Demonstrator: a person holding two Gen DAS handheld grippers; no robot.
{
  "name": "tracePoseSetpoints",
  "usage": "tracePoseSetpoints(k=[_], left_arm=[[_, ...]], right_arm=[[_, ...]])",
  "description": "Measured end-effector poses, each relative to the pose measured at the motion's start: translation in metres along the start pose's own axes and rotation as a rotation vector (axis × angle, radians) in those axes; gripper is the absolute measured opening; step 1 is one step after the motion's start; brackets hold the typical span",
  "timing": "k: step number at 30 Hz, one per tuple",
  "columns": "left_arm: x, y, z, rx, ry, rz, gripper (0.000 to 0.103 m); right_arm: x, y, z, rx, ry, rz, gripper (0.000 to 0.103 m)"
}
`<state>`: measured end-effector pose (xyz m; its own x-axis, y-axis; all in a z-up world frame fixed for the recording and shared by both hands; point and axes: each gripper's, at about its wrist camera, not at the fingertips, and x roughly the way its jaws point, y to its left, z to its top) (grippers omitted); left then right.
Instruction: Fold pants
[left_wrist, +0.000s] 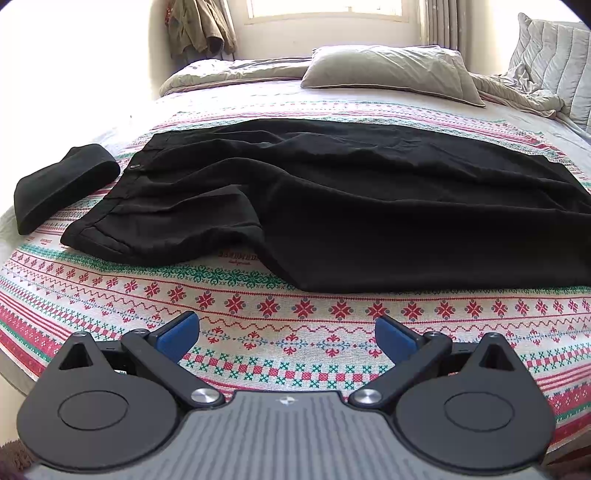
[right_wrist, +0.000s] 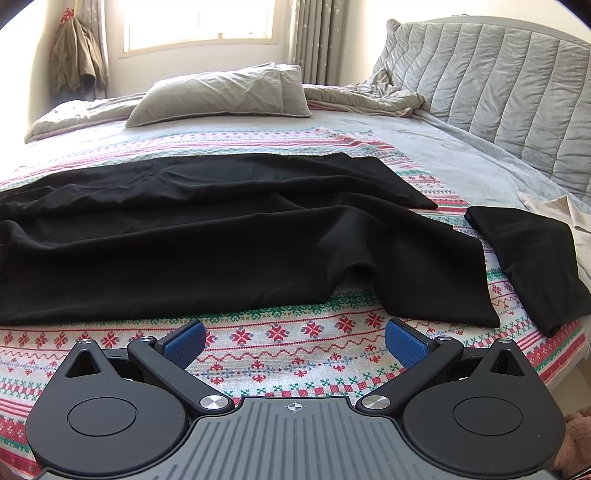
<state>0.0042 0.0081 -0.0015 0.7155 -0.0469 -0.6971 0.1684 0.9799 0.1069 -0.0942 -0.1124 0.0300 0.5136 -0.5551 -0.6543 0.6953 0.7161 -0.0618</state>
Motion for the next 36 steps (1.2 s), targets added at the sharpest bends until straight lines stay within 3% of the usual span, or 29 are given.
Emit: tracePoseSetpoints(k=[36], left_arm=[[0.0000, 0.0026, 0.0011, -0.008, -0.021, -0.004, 0.103]], right_arm=[[-0.0012, 0.0022, -0.0008, -0.021, -0.007, -0.008, 0.103]])
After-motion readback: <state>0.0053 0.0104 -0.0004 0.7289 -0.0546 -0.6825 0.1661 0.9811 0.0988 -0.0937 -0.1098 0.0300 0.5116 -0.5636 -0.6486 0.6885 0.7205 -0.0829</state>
